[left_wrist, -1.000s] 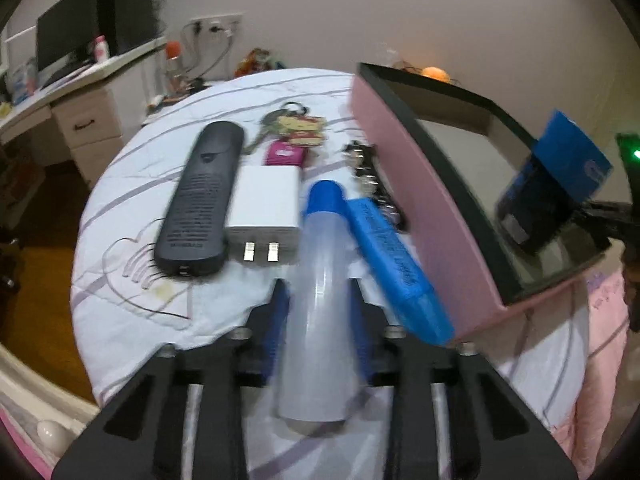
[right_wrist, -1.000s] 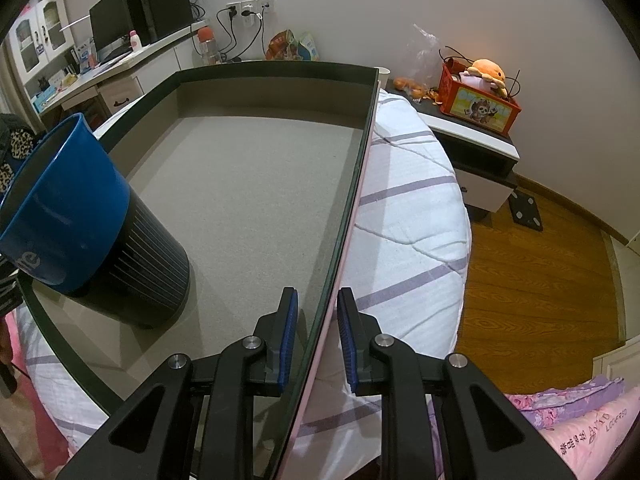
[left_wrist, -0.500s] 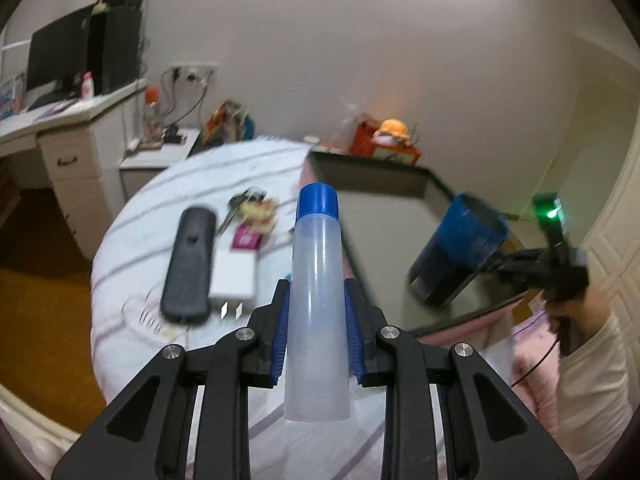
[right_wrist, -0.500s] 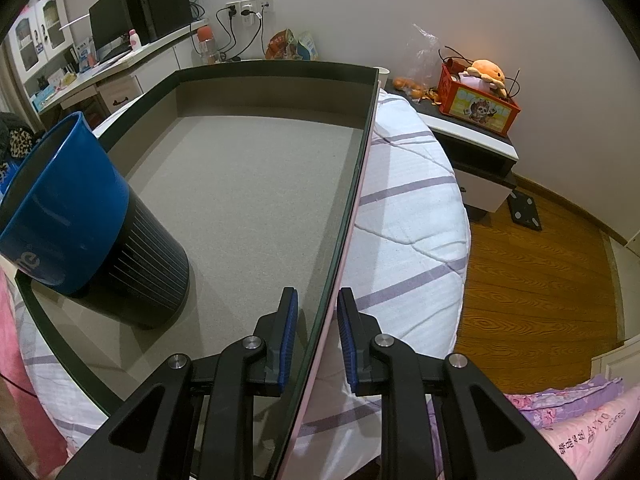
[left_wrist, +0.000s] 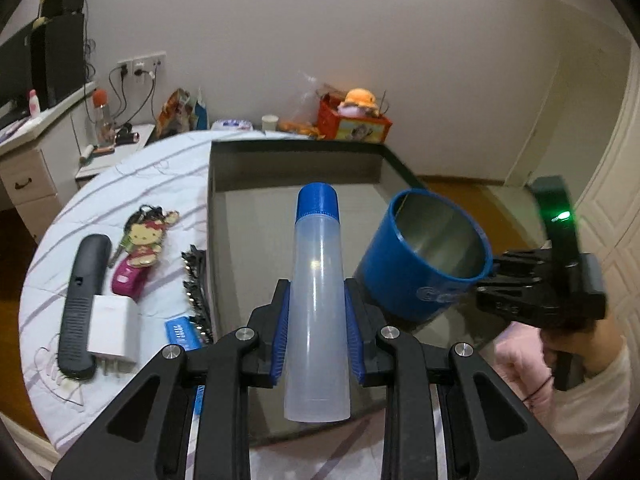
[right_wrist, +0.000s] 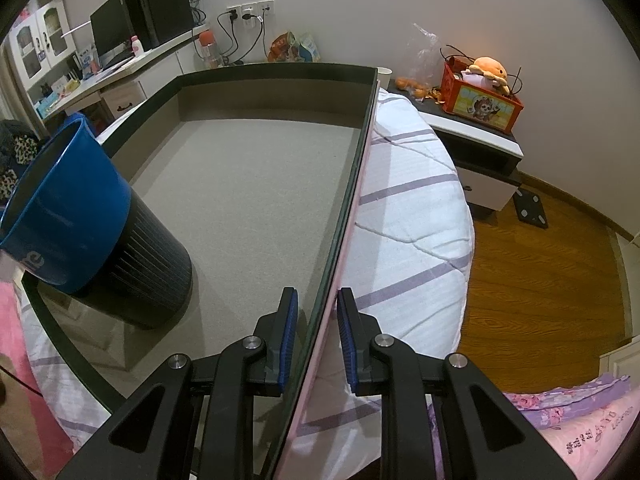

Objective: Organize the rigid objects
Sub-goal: 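Lower the clear bottle into the pink box and open the left tool, then grasp the black remote control with the left tool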

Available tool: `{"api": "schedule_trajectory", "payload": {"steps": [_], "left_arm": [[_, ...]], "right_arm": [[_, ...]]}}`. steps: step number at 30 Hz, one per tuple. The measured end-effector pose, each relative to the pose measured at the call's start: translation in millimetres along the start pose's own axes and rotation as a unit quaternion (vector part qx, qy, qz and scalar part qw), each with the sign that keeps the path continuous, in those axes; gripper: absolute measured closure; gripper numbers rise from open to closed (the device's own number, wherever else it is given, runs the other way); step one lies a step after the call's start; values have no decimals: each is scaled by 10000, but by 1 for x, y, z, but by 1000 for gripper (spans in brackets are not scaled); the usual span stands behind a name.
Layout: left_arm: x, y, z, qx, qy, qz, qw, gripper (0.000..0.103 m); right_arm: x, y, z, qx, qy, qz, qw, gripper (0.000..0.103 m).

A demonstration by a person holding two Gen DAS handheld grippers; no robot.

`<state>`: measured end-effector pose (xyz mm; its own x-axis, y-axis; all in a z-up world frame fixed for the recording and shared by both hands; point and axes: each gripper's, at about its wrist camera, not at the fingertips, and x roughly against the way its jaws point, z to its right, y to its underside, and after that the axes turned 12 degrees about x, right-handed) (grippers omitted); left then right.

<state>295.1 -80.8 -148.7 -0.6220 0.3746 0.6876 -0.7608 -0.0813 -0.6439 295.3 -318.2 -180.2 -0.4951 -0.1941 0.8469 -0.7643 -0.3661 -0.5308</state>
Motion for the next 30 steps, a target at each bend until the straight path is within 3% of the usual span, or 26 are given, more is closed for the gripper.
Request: {"api": "schedule_trajectory", "payload": {"steps": [6, 8, 10, 12, 19, 23, 30], "left_arm": [[-16, 7, -2, 48, -110, -178, 9998, 76], [-9, 9, -2, 100, -39, -128, 9999, 64], [0, 9, -4, 131, -29, -10, 9999, 34], [11, 9, -6, 151, 6, 148, 9998, 21], [59, 11, -32, 273, 222, 512, 9981, 14], [81, 12, -59, 304, -154, 779, 9964, 10], [86, 19, -124, 405, -1379, 899, 9855, 9]], "right_arm": [[0, 0, 0, 1, -18, 8, 10000, 83], [0, 0, 0, 4, -14, 6, 10000, 83], [0, 0, 0, -3, -18, 4, 10000, 83], [0, 0, 0, 9, -8, 0, 10000, 83], [0, -1, -2, 12, 33, -40, 10000, 83], [0, -2, -3, 32, 62, -64, 10000, 83], [0, -2, -4, 23, 91, -81, 9999, 83]]}}
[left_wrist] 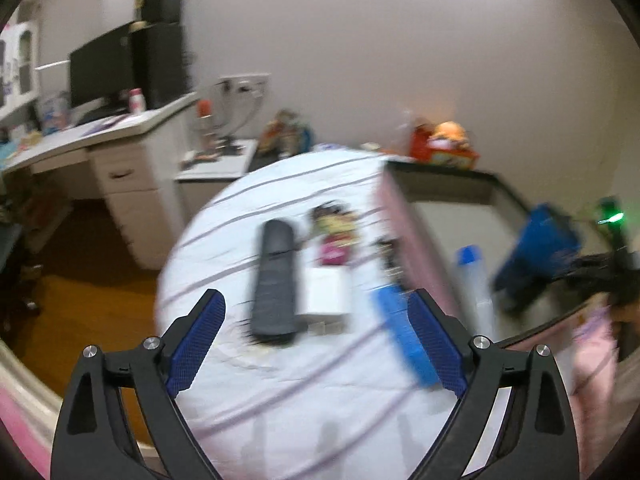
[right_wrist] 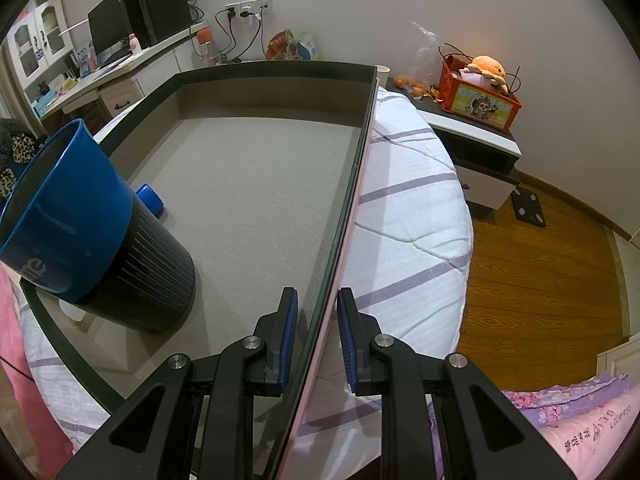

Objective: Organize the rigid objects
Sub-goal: 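Grasp the black remote control with the left tool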

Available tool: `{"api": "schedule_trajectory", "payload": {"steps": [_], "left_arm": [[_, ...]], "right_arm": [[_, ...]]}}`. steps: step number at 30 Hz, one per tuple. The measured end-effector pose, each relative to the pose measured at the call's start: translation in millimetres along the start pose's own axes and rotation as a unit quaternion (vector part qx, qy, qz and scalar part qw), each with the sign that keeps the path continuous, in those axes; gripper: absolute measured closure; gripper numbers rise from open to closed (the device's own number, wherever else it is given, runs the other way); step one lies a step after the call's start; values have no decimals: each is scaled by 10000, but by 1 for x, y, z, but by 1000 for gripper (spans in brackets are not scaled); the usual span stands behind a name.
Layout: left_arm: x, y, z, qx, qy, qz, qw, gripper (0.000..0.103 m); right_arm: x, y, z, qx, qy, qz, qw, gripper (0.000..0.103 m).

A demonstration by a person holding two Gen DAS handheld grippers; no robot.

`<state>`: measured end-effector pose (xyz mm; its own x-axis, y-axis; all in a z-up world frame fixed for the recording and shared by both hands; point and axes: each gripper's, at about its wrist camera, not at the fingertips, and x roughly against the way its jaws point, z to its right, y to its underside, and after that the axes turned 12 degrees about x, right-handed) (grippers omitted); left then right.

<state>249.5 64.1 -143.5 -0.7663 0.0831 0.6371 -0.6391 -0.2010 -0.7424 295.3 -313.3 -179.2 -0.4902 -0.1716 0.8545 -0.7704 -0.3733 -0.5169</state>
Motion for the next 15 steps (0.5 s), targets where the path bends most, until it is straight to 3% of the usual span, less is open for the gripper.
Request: {"api": "schedule_trajectory", "payload": {"steps": [4, 9, 15], "left_arm": [[-21, 8, -27, 11, -364, -92, 9993, 10], [-43, 17, -35, -166, -429, -273, 9986, 22], [-58, 20, -37, -205, -466, -412, 9979, 23]], "right_arm": [[-1, -1, -1, 18, 66, -39, 10000, 83], [-1, -1, -2, 15, 99, -67, 9999, 83], [-1, -2, -4, 29, 146, -100, 9998, 83]]}}
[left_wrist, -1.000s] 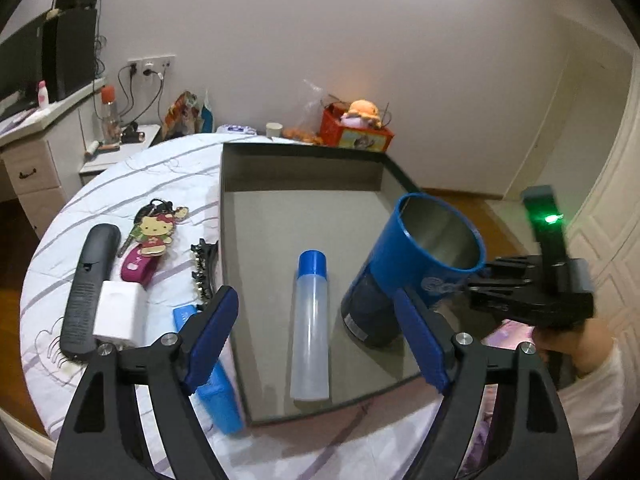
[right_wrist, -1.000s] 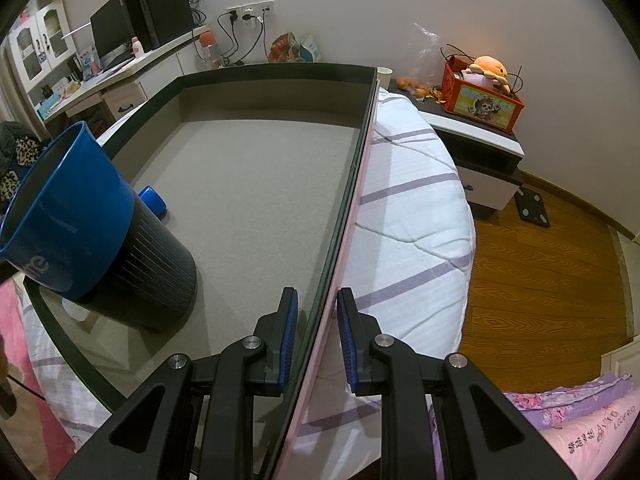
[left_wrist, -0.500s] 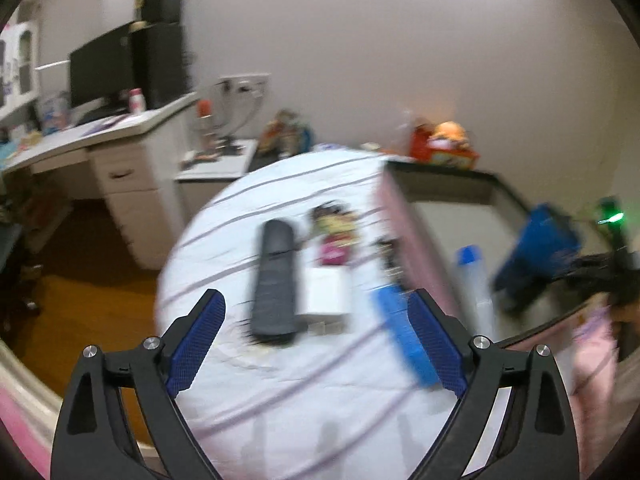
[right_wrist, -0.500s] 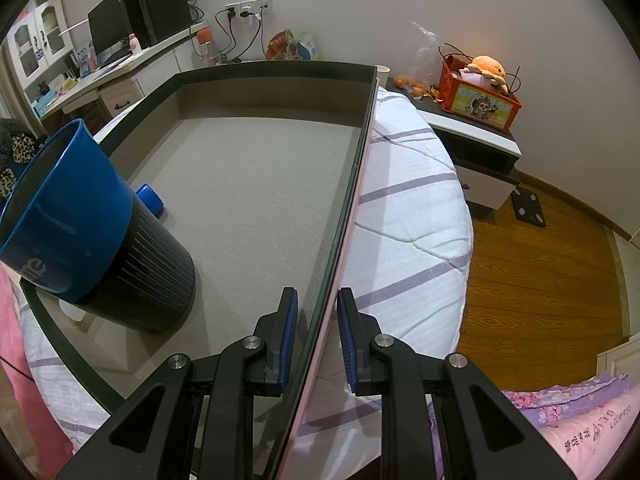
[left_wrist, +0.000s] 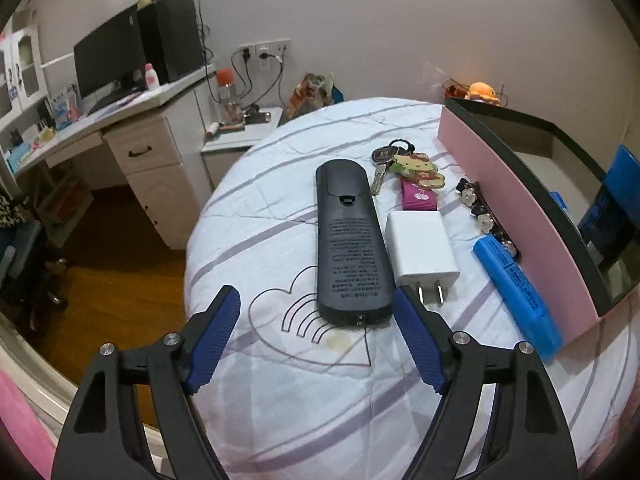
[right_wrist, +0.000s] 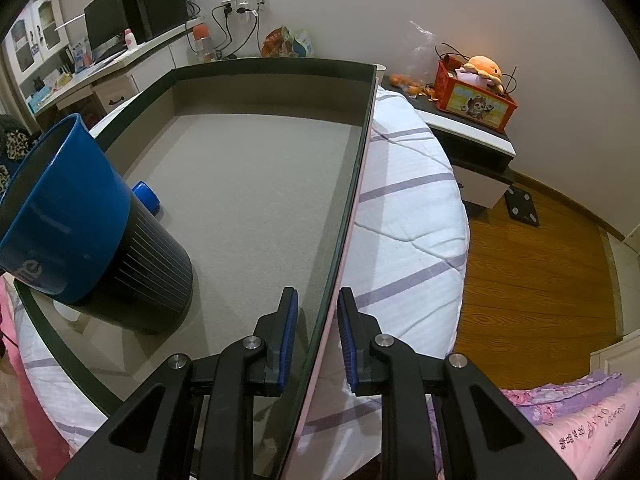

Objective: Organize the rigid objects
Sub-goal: 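Grasp the black remote control with the left tool, then carry the black remote into the pink box and release it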

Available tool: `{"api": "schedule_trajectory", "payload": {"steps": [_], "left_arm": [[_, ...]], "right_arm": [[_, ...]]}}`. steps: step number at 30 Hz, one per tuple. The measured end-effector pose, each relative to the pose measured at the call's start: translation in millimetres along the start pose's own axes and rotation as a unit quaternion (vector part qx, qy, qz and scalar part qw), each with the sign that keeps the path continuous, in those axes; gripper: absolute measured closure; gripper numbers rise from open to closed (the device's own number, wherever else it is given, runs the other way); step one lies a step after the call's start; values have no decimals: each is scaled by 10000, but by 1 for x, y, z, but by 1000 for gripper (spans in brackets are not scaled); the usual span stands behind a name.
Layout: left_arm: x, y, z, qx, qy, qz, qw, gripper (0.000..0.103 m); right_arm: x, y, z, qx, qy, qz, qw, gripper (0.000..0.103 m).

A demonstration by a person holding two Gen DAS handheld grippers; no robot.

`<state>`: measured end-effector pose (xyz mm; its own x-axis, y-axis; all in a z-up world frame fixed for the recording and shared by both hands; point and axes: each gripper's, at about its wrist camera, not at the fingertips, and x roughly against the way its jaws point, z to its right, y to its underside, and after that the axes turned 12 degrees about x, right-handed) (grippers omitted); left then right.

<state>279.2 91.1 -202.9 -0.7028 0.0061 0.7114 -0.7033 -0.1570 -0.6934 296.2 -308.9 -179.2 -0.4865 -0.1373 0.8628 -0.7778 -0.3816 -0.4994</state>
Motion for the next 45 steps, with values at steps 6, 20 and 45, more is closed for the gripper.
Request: {"api": "schedule_trajectory", "payload": {"steps": [6, 20, 45], "left_arm": [[-17, -3, 10, -105, -4, -119, 9999, 23], [-28, -7, 18, -78, 234, -265, 9993, 56], [-30, -8, 24, -254, -7, -286, 9993, 51]], "right_arm": [[0, -1, -2, 33, 45, -23, 10000, 83], [-1, -2, -3, 43, 31, -28, 10000, 83], [-2, -1, -4, 52, 36, -63, 10000, 83]]}}
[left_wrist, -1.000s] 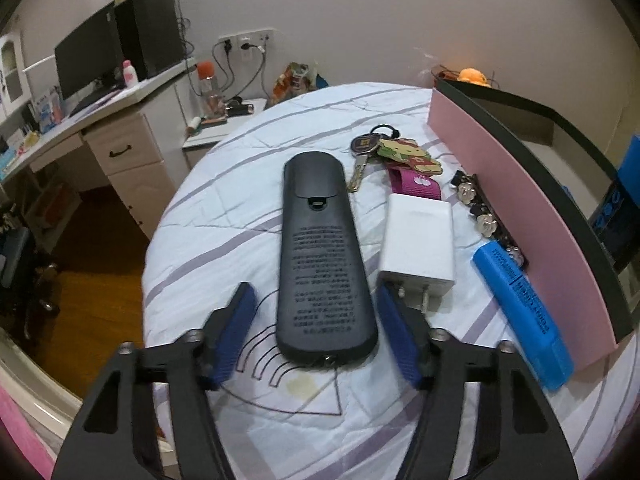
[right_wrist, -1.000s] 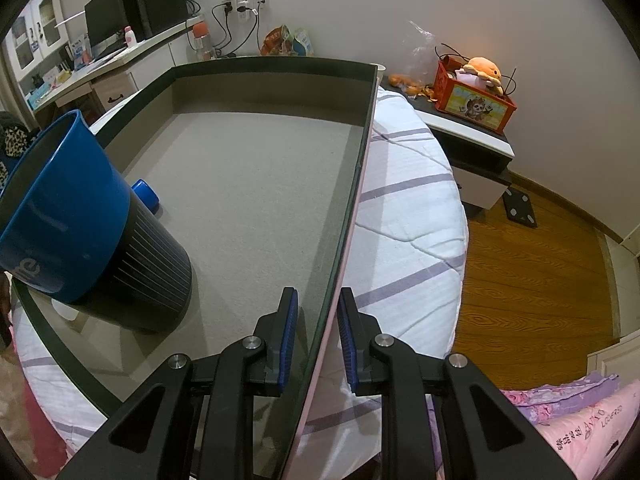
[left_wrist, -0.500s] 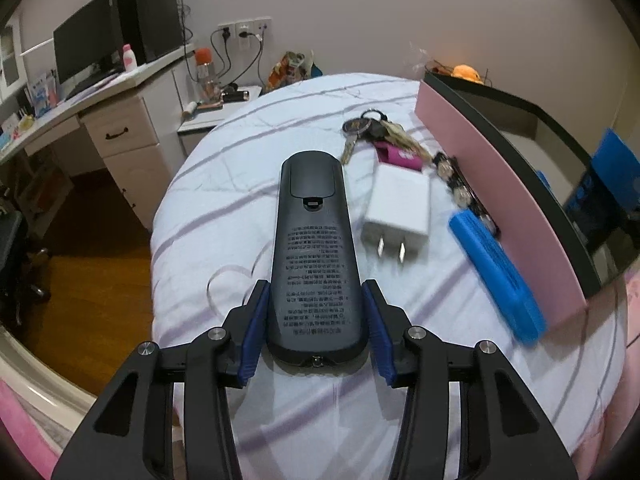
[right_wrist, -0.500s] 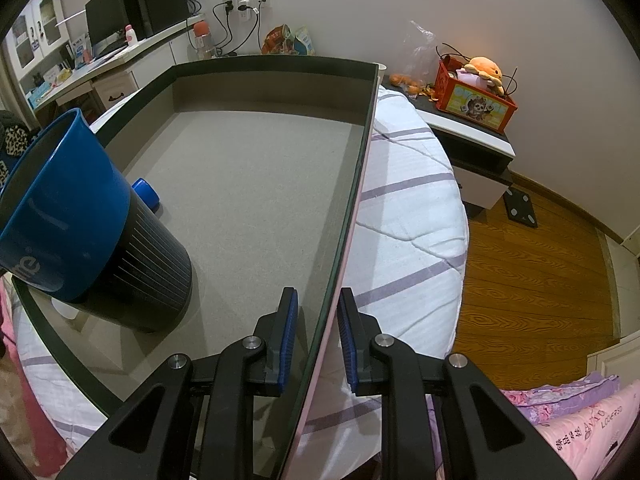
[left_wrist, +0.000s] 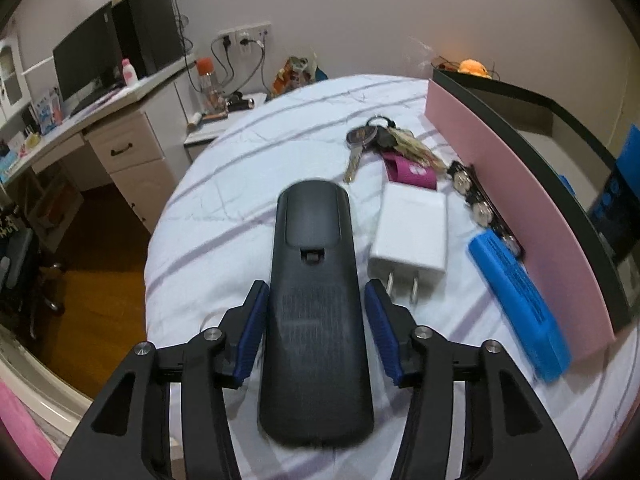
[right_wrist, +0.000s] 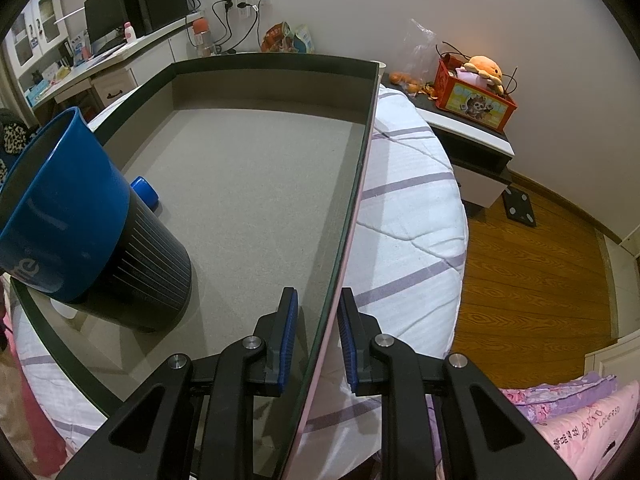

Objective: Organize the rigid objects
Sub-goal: 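Carry the black remote into the pink box and release it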

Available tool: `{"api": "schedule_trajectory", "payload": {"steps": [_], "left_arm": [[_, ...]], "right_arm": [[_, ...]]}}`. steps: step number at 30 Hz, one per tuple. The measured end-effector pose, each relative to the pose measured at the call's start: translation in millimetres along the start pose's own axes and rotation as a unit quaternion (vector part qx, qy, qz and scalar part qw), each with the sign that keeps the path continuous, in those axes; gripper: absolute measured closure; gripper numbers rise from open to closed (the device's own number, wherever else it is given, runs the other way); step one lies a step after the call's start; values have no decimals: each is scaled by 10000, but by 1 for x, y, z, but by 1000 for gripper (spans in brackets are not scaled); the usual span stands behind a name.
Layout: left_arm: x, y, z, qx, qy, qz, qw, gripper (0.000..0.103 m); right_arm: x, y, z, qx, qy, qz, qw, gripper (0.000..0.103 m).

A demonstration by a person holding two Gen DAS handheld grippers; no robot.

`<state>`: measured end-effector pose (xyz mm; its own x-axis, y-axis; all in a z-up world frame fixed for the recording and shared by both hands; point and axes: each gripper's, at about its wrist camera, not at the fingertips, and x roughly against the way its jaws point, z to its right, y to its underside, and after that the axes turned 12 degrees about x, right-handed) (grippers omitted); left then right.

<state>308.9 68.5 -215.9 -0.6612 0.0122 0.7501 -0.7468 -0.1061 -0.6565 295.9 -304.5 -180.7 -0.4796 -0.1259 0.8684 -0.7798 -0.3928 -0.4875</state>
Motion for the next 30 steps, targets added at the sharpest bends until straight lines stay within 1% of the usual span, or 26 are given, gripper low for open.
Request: {"api": "schedule_trajectory", "payload": {"steps": [1, 4, 7, 11, 15, 23, 30], "left_arm": [[-2, 0, 1, -2, 1, 21, 10000, 51], [0, 0, 1, 19, -20, 68, 10000, 59], [5, 3, 0, 109, -28, 109, 9999, 59], [15, 10, 2, 93, -138, 207, 9996, 59], [33, 17, 8, 37, -263, 460, 9986, 59], [66, 17, 25, -162, -159, 719, 9972, 59], [85, 15, 40, -342, -238, 908, 9950, 59]], "right_arm": [[0, 0, 1, 4, 1, -4, 10000, 83], [0, 0, 1, 12, 7, -17, 10000, 83], [0, 0, 1, 4, 5, -17, 10000, 83], [-1, 1, 1, 10, -2, -25, 10000, 83], [0, 0, 1, 8, 12, -22, 10000, 83], [-1, 1, 0, 15, 39, -34, 10000, 83], [0, 0, 0, 6, 18, -23, 10000, 83]]}}
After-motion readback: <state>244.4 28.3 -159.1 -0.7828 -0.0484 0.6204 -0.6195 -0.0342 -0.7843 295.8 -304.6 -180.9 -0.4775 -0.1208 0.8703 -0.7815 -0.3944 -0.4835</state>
